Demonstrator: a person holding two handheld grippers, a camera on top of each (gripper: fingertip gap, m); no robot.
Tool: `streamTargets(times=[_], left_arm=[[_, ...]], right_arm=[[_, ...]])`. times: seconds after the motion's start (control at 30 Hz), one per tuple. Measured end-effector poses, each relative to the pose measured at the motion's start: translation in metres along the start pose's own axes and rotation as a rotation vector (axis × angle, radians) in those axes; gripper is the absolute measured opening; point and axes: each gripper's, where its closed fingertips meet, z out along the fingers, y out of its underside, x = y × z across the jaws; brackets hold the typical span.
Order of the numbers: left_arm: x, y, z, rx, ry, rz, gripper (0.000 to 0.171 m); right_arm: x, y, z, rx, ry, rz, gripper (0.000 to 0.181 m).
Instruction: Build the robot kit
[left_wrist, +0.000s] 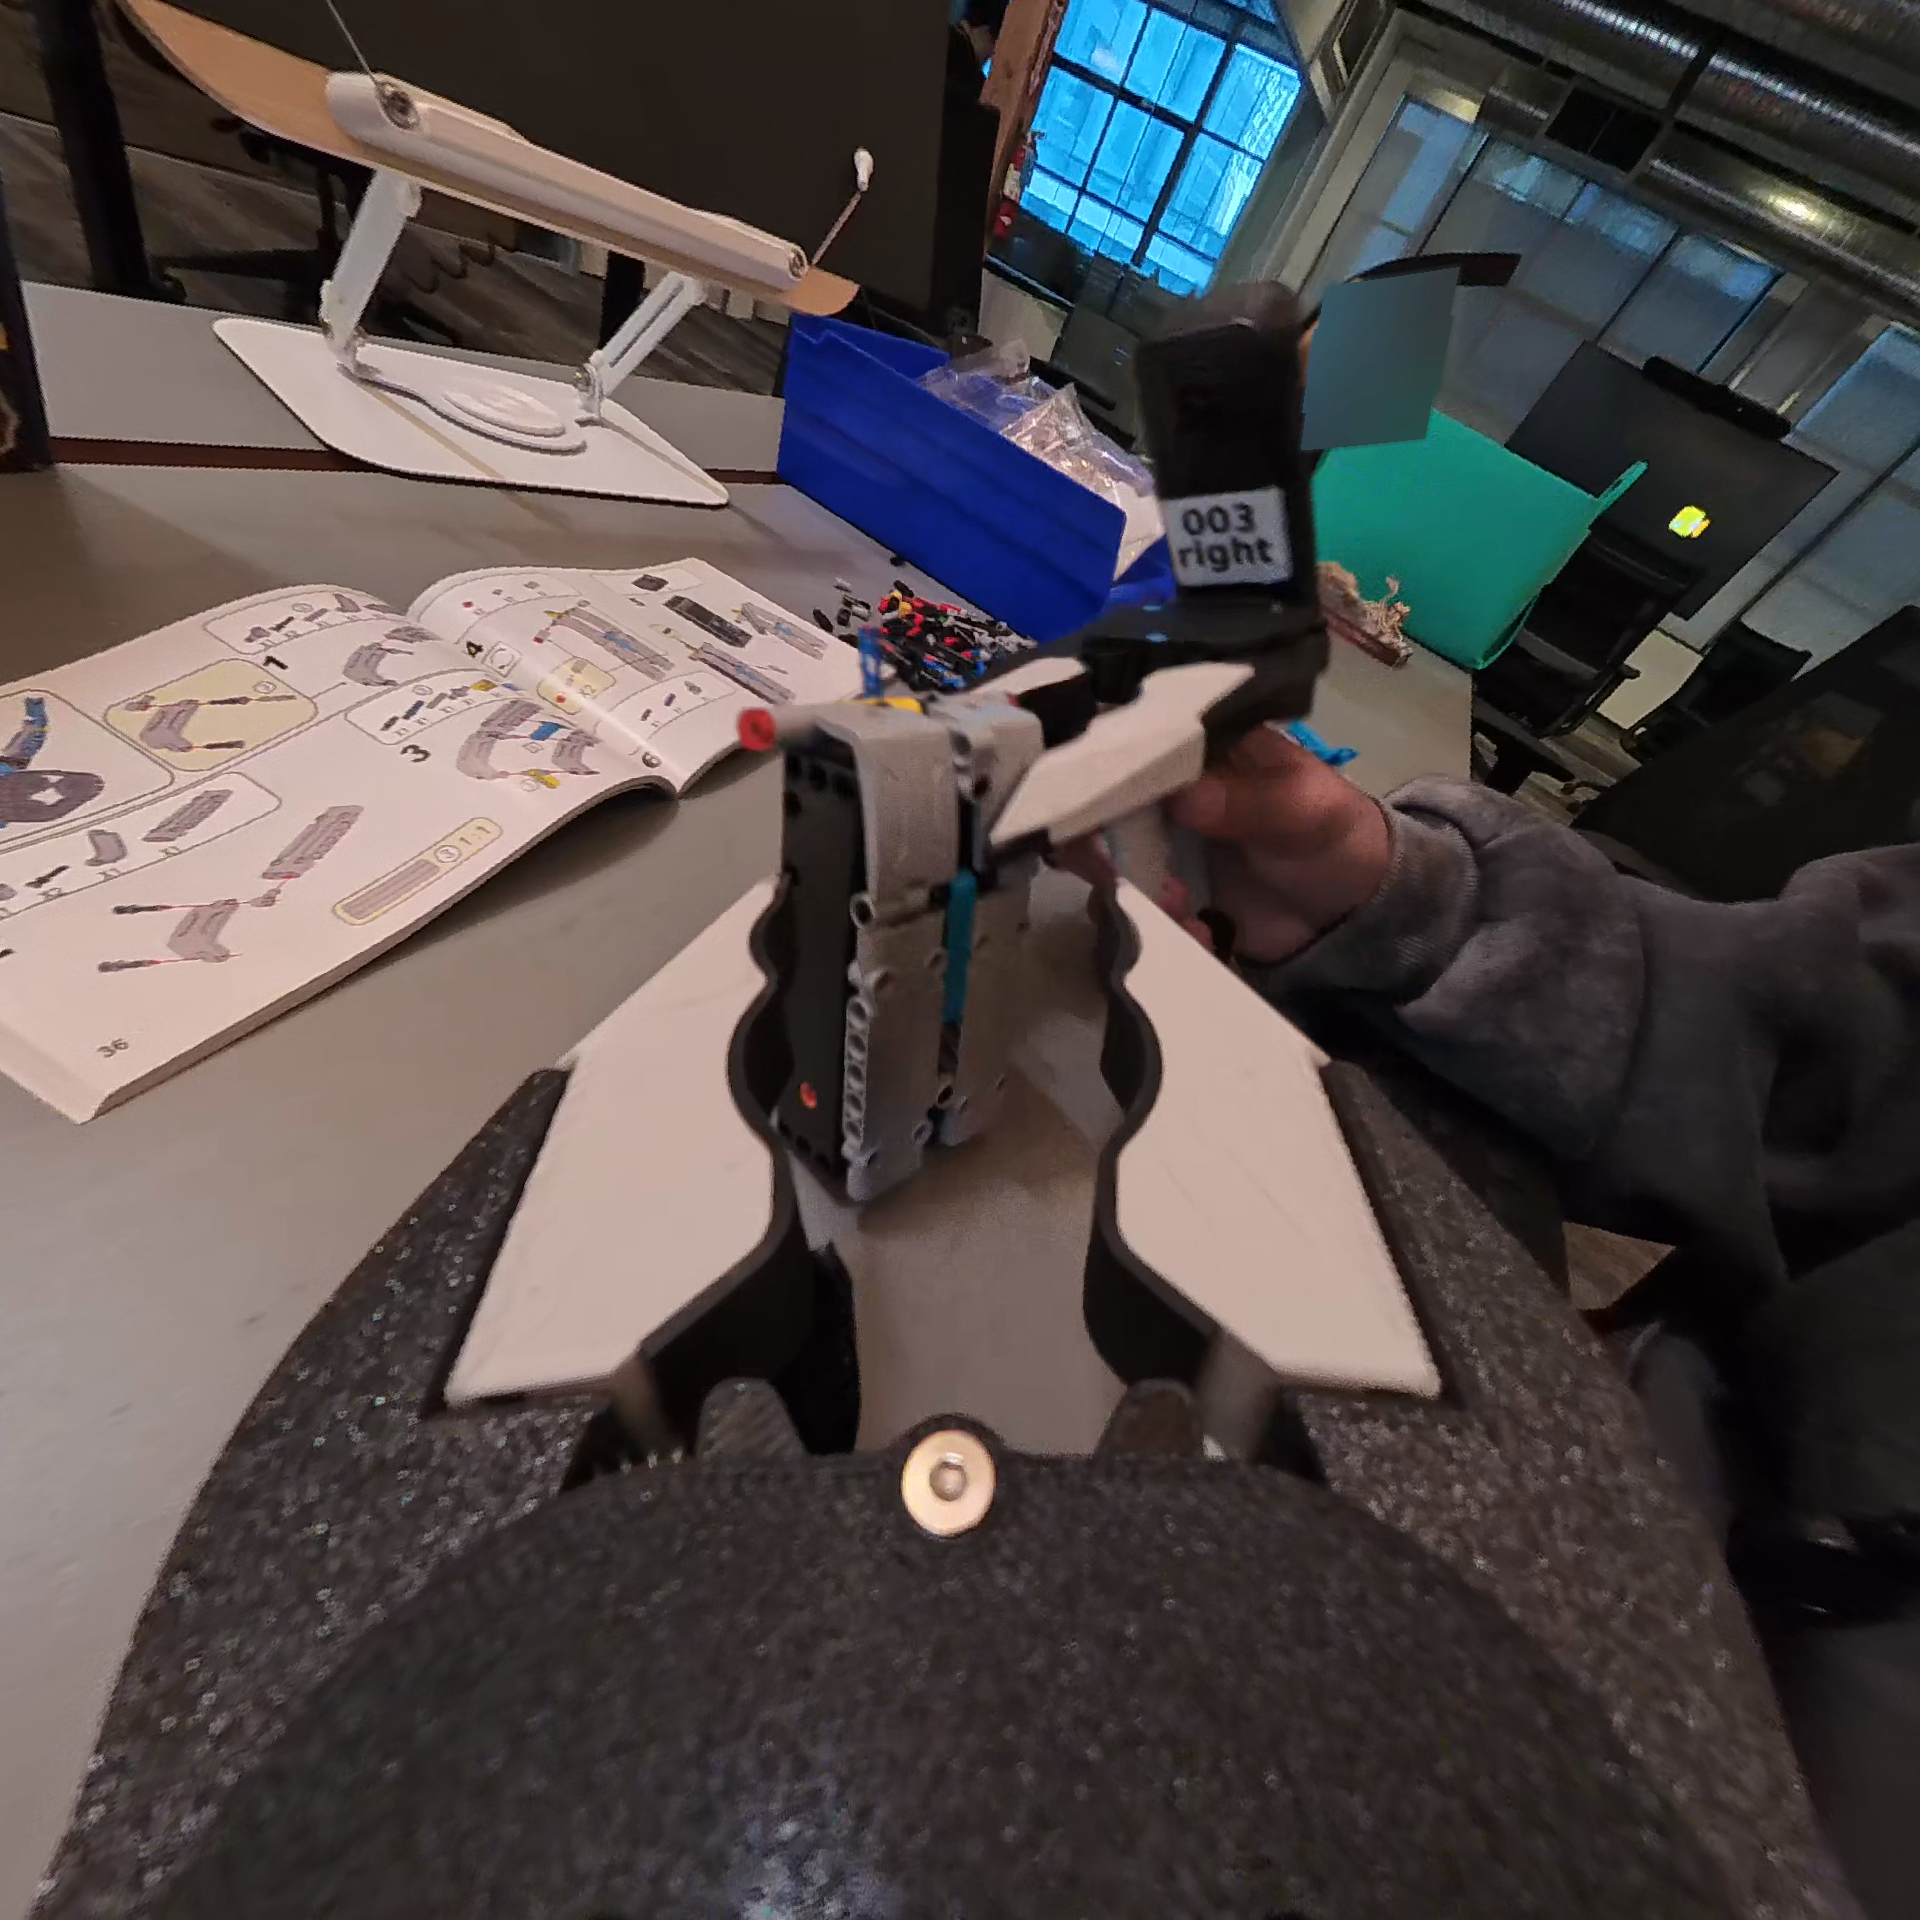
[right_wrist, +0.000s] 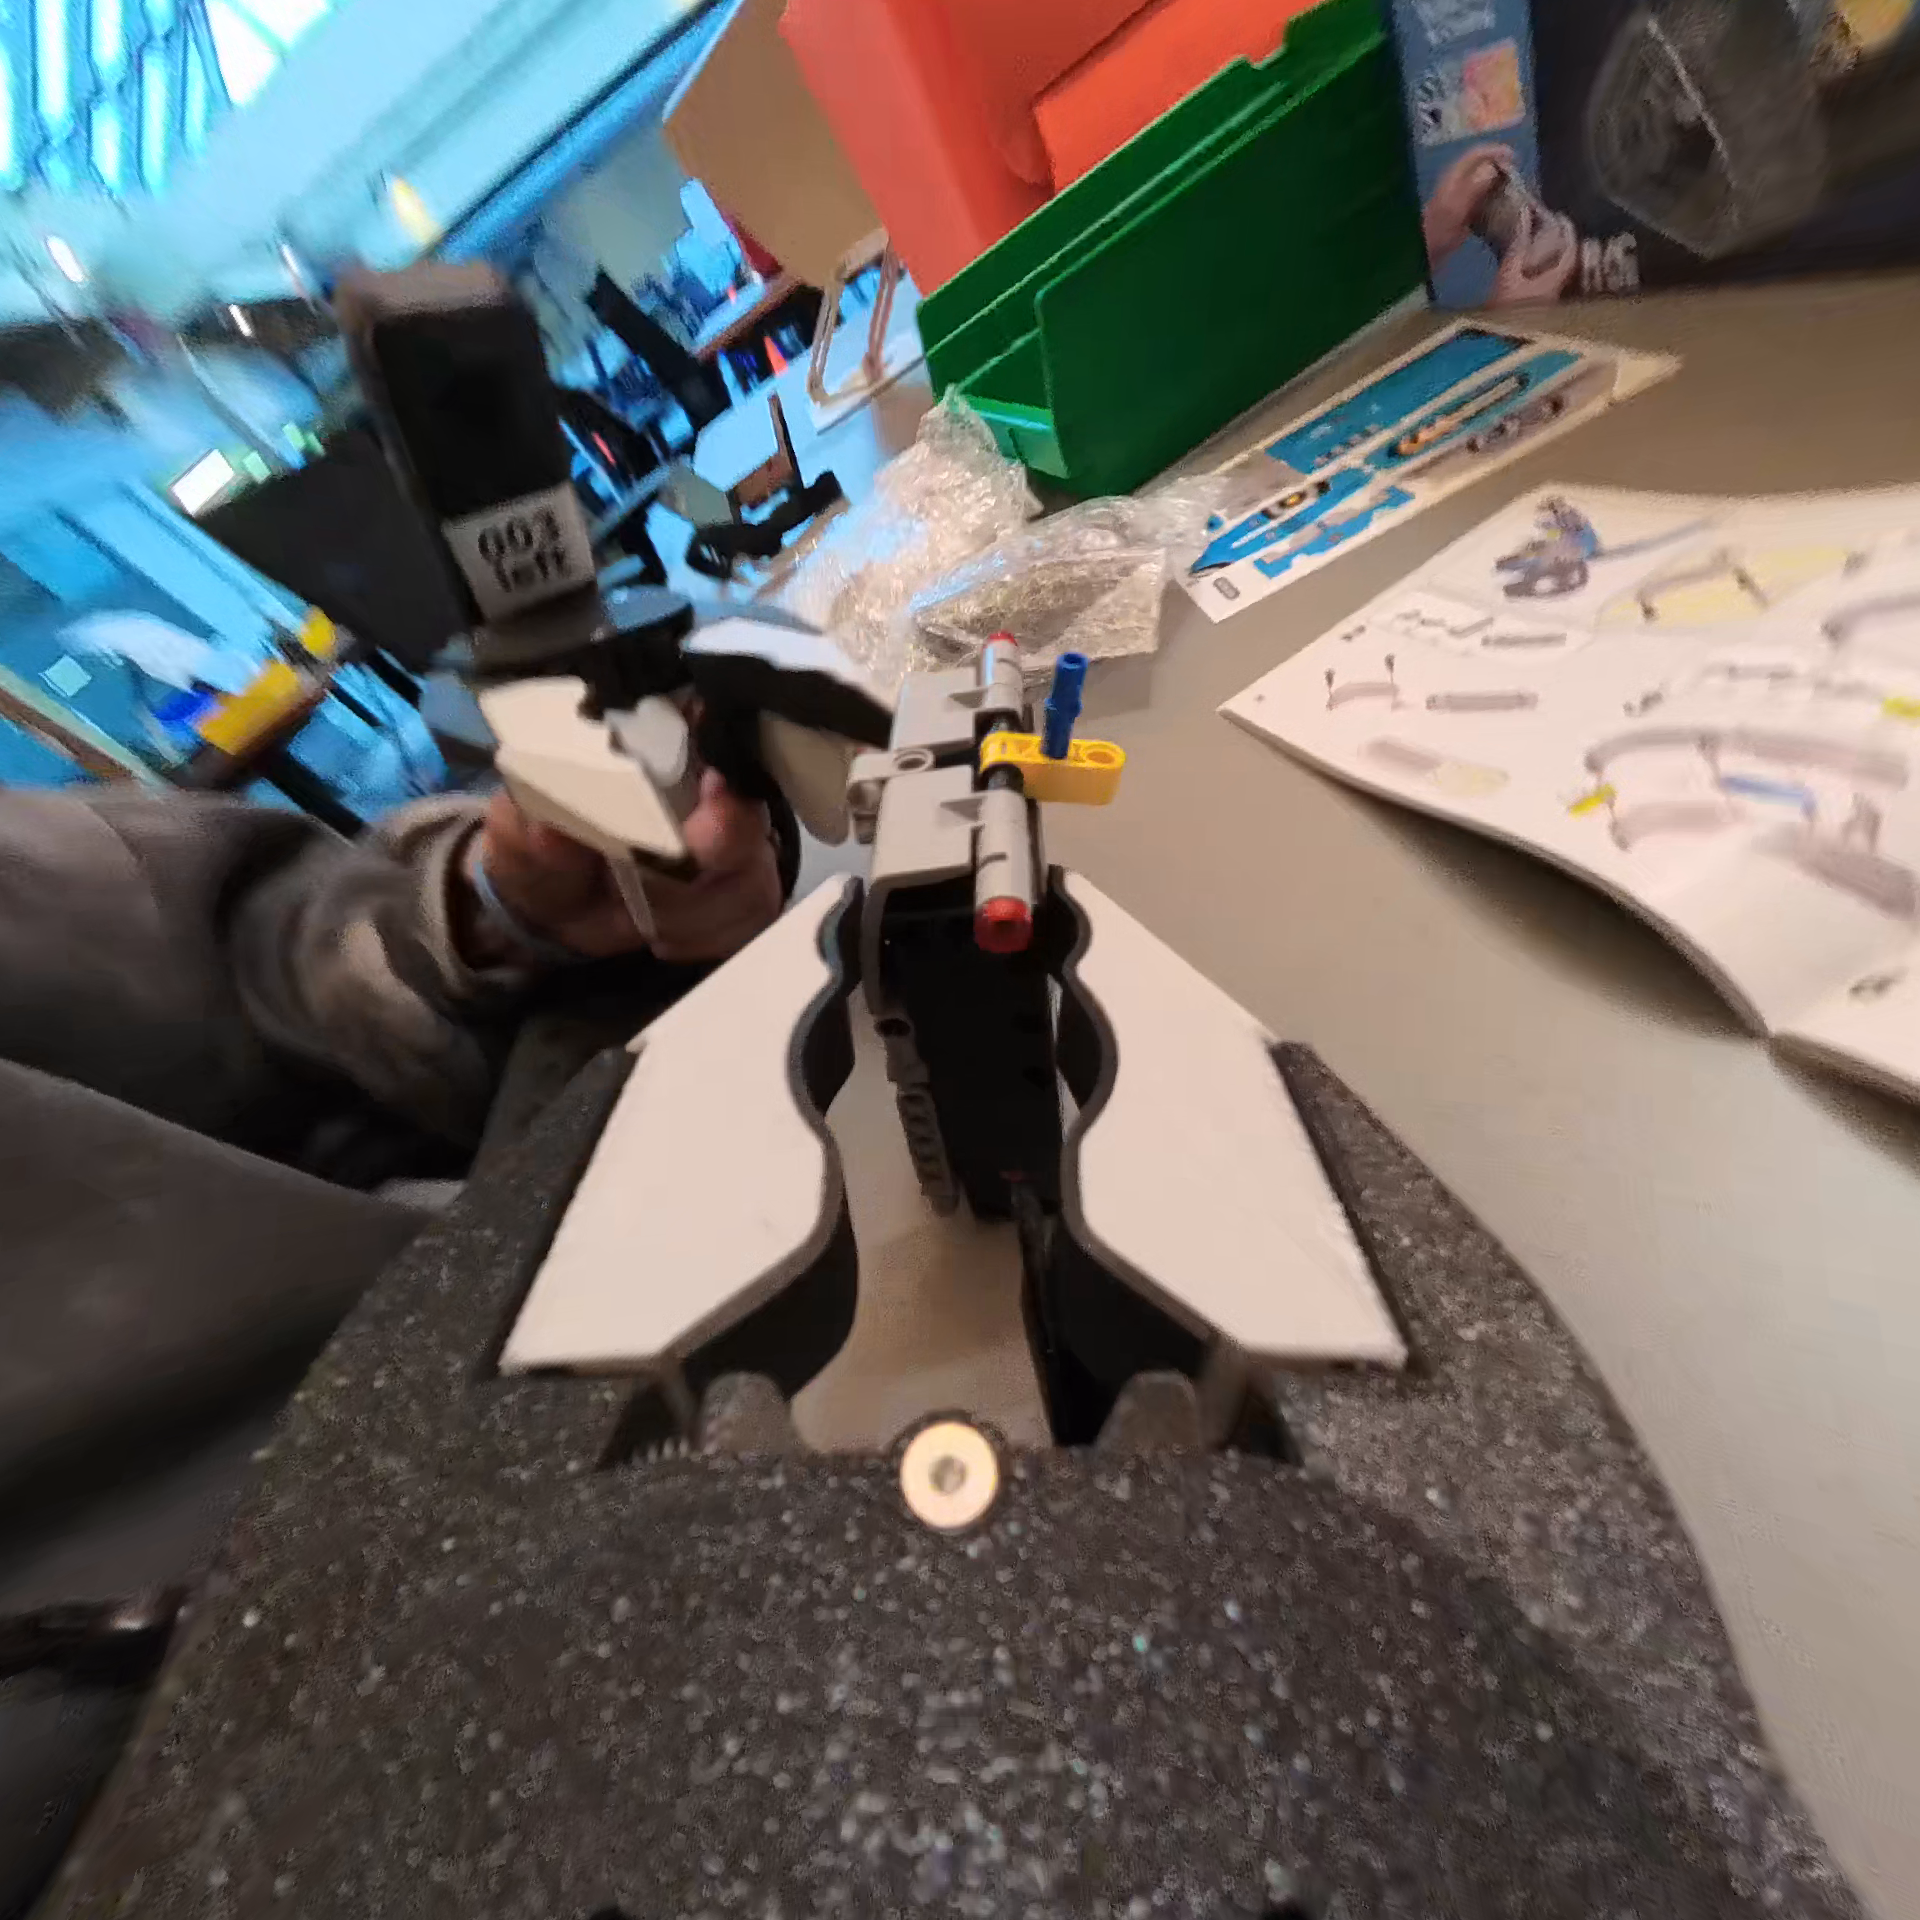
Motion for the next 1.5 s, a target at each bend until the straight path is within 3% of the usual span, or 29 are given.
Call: streamTargets(times=[0.17,0.33,0.47,0.53,0.73,0.83,0.97,1.1,1.23,1.33,1.5], left_arm=[[0.003,0.008,0.007,-0.054,0.024,-0.001,0.059],[0.015,0.008,0.009,-0.054,0.161,-0.102,0.061],[0.028,0.016,0.021,-0.130,0.273,-0.187,0.059],[0.038,0.015,0.023,-0.137,0.348,-0.222,0.037],[0.036,0.007,0.018,-0.083,0.323,-0.204,0.035],[0.026,0.006,0.015,-0.067,0.171,-0.026,0.035],[0.015,0.014,0.014,-0.117,-0.076,0.330,0.035],[0.008,0.012,0.016,-0.147,-0.251,0.577,0.035],[-0.001,0.011,0.012,-0.200,-0.437,0.897,0.034],[-0.003,0.010,0.010,-0.220,-0.506,1.022,0.035],[0.009,0.000,0.007,-0.159,-0.531,1.159,0.035]], right_arm=[[-0.006,-0.020,-0.013,0.136,-0.192,0.261,0.033],[-0.017,-0.028,-0.018,0.195,-0.353,0.410,0.033],[-0.029,-0.034,-0.017,0.226,-0.441,0.451,0.032],[-0.030,-0.033,-0.015,0.220,-0.435,0.446,0.032],[-0.036,-0.036,-0.015,0.231,-0.402,0.335,0.034],[-0.034,-0.039,-0.015,0.245,-0.368,0.302,0.051],[-0.028,-0.037,-0.015,0.229,-0.281,0.214,0.054],[-0.030,-0.039,-0.015,0.245,-0.282,0.198,0.067],[-0.027,-0.037,-0.016,0.239,-0.272,0.207,0.064],[-0.030,-0.040,-0.018,0.259,-0.334,0.264,0.063],[-0.039,-0.053,-0.032,0.322,-0.599,0.522,0.062]])
